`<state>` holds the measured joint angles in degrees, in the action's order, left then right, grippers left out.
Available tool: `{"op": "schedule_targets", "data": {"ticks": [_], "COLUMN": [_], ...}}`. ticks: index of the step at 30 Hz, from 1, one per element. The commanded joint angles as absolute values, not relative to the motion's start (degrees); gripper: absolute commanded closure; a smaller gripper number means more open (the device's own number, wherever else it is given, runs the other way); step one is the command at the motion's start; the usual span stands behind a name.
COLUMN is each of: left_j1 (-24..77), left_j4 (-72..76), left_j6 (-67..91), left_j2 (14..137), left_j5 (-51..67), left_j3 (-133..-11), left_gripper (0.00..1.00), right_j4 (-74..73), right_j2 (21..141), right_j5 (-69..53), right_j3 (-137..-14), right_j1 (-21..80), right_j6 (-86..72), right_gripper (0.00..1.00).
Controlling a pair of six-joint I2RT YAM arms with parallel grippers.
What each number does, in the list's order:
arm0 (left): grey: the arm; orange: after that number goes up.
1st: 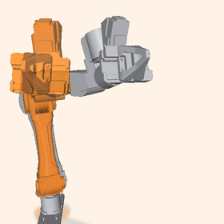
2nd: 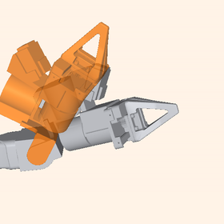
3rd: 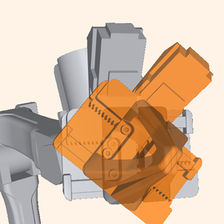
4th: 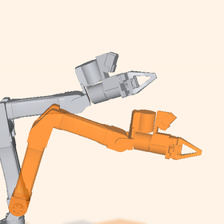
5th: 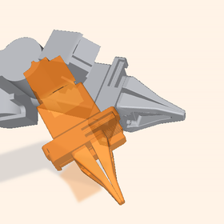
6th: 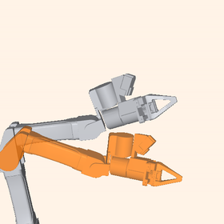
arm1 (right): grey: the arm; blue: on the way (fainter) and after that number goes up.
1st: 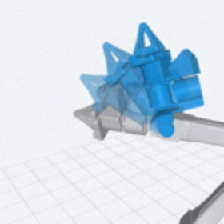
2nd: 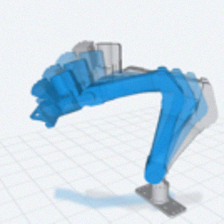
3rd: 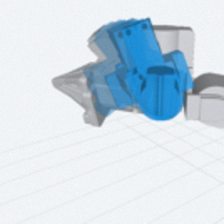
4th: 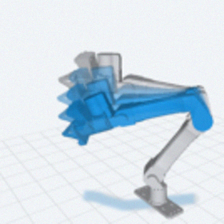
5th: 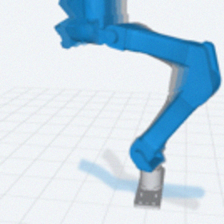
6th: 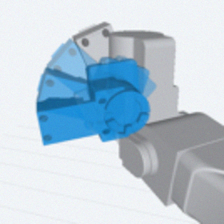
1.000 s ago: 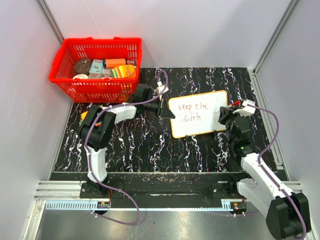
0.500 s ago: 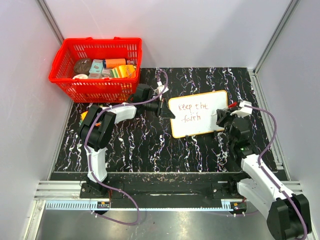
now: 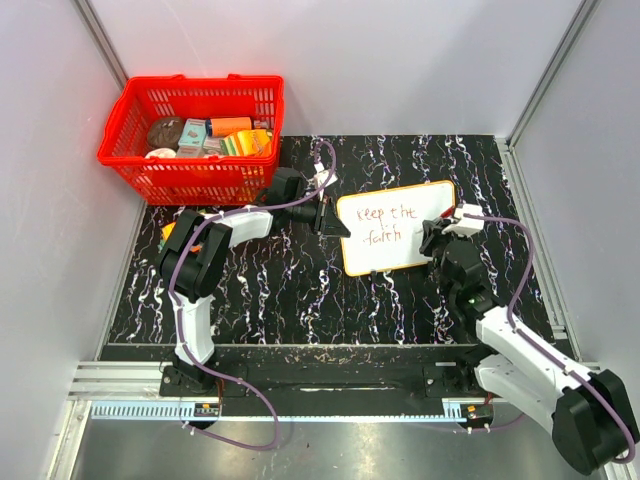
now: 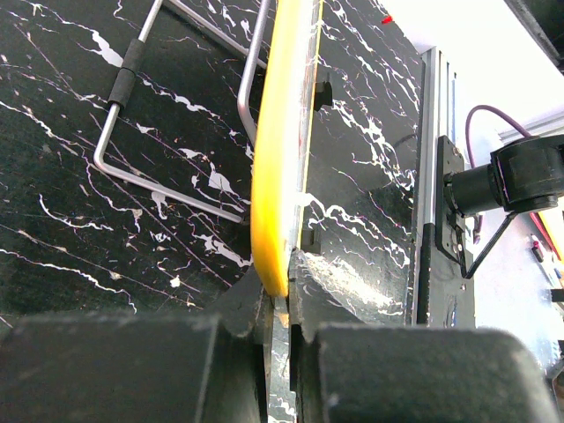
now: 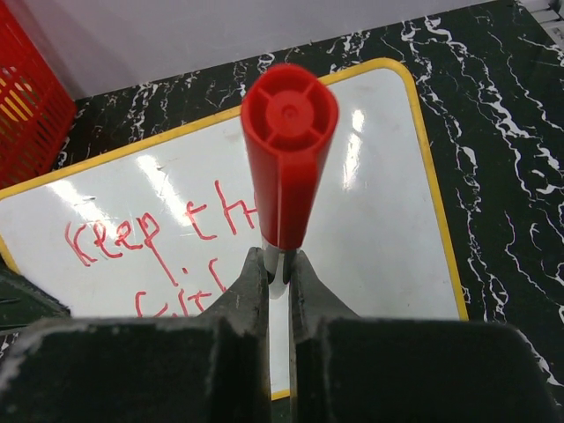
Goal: Write a sentence on the whiteboard
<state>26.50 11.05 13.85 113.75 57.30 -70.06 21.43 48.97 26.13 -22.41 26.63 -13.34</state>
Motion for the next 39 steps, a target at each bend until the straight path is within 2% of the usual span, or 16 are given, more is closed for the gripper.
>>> {"op": "schedule_targets", "data": {"ticks": [1, 17, 39], "left_j1": [28.12, 28.12, 28.12], "left_j4": [4.83, 4.83, 4.92], "left_j6": [5.19, 5.10, 5.01], "left_j2": [116.81, 116.81, 116.72], "left_j5": [51.94, 51.94, 52.21], "left_j3": [-67.85, -67.94, -67.85], "left_gripper": [1.00, 1.00, 1.00], "right_j4": [26.45, 32.25, 34.63], "right_j2": [51.41, 61.52, 67.06], "right_j5": [29.97, 30.85, 31.82], "right_j3": [-23.20, -26.89, -28.30], "right_j1": [26.98, 26.89, 26.89], "right_j6": [-12.31, -11.69, -12.83], "right_gripper": [1.00, 1.00, 1.00]}}
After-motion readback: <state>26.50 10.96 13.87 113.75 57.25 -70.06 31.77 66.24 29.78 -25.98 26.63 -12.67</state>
